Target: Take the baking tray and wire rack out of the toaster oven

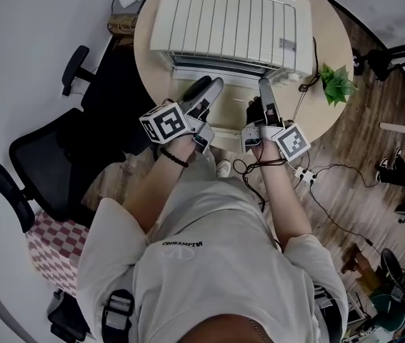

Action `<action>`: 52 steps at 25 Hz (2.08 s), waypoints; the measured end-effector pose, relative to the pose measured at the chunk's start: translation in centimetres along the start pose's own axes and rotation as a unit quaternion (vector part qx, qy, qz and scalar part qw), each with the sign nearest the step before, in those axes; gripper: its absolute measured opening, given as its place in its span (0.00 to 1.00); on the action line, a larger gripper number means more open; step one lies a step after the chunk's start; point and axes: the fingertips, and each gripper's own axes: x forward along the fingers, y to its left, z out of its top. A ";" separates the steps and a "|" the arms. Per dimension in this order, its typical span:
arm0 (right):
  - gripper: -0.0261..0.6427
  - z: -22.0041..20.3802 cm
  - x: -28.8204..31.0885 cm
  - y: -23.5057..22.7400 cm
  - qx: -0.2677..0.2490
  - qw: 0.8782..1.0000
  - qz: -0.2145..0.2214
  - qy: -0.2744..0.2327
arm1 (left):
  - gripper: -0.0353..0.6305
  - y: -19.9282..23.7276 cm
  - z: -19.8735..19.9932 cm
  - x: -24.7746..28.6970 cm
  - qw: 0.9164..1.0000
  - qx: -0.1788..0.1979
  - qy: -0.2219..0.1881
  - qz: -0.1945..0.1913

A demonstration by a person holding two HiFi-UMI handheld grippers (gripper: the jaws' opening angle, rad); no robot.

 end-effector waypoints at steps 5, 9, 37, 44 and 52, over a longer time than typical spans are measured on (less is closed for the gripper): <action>0.31 -2.5 -1.5 -5.5 0.025 0.998 -0.047 0.026 | 0.43 5.7 -0.7 -1.2 0.997 -0.056 -0.052 0.013; 0.31 -3.8 -0.3 -8.4 0.035 0.997 -0.061 0.036 | 0.42 9.3 -0.7 -0.7 0.989 -0.103 -0.103 0.016; 0.28 -5.3 8.0 -18.2 0.054 0.995 -0.087 0.014 | 0.20 18.9 -0.5 5.4 0.973 -0.163 -0.158 0.032; 0.28 -5.0 9.2 -19.0 0.050 0.995 -0.089 0.006 | 0.20 19.7 0.5 6.3 0.964 -0.193 -0.181 0.027; 0.19 -4.6 9.7 -20.0 0.050 0.994 -0.100 -0.006 | 0.13 20.6 1.0 6.9 0.956 -0.217 -0.197 0.023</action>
